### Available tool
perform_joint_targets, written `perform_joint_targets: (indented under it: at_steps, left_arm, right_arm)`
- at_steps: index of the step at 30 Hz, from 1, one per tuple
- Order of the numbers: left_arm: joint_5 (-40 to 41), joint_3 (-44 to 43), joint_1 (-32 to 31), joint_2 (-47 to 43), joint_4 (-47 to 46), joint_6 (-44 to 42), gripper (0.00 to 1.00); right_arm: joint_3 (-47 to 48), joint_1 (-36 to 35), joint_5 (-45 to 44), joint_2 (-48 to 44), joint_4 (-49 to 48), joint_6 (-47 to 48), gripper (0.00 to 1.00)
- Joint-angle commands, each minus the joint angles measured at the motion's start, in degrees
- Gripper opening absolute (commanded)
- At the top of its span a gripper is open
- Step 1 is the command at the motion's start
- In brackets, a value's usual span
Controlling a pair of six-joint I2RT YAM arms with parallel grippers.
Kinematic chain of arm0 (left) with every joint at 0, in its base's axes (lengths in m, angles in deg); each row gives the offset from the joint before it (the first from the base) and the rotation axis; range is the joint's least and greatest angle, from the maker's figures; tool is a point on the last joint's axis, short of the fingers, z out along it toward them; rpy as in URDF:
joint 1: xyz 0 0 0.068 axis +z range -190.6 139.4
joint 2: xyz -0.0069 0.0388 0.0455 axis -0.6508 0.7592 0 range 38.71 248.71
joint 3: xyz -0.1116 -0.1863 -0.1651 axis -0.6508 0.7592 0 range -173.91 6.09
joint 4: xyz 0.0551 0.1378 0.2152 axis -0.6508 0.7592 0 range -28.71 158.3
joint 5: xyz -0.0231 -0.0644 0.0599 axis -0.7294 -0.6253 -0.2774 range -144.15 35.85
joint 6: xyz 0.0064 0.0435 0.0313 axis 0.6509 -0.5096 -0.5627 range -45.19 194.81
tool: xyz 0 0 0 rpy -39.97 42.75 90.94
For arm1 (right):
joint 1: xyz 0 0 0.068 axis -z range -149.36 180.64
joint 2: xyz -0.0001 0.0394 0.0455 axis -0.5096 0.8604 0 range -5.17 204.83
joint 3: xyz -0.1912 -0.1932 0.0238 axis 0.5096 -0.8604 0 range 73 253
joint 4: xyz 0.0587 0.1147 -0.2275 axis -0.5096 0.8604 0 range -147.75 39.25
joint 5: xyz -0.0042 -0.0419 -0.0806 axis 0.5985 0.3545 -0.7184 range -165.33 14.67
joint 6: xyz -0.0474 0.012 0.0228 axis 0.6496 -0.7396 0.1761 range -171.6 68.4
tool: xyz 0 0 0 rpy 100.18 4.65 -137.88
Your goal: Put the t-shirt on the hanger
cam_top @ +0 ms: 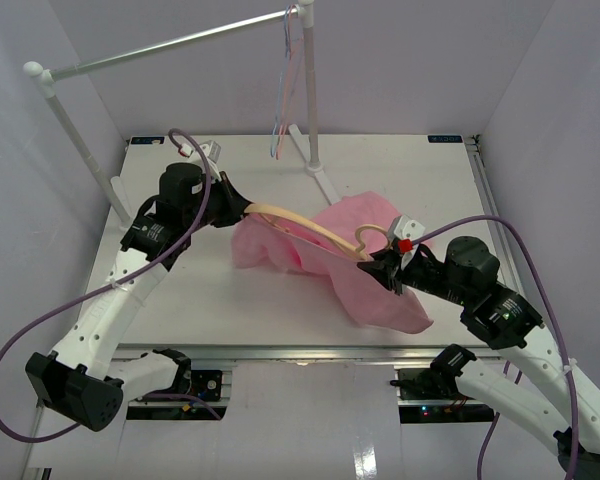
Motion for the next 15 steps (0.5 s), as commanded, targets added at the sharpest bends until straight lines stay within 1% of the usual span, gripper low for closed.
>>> perform_joint_targets:
  at_steps: [1,4,7,12,15]
  left_arm:
    - [9.96,-6.81,6.06,0.4,1.97,-4.48,0.0]
    - [9.18,-8.58,7.55,0.99,3.69,-6.31,0.0]
    - [9.09,-8.47,8.65,0.62,4.59,-7.48,0.0]
    - [9.13,-6.96,9.17,-0.87,5.04,-8.1,0.0]
    - [6.77,-7.11,9.14,-1.23,4.64,-9.24,0.0]
  right_arm:
    - [0.95,0.1,-0.32,-2.16,4.89,0.63,0.08]
    - [1.13,0.1,-3.63,-2.76,6.26,0.35,0.08]
    - [1.47,0.1,-4.7,-2.59,7.03,0.09,0.08]
    - [1.75,0.1,-5.1,-1.91,7.32,0.1,0.08]
    - [1.91,0.1,-4.06,-1.03,7.64,0.19,0.08]
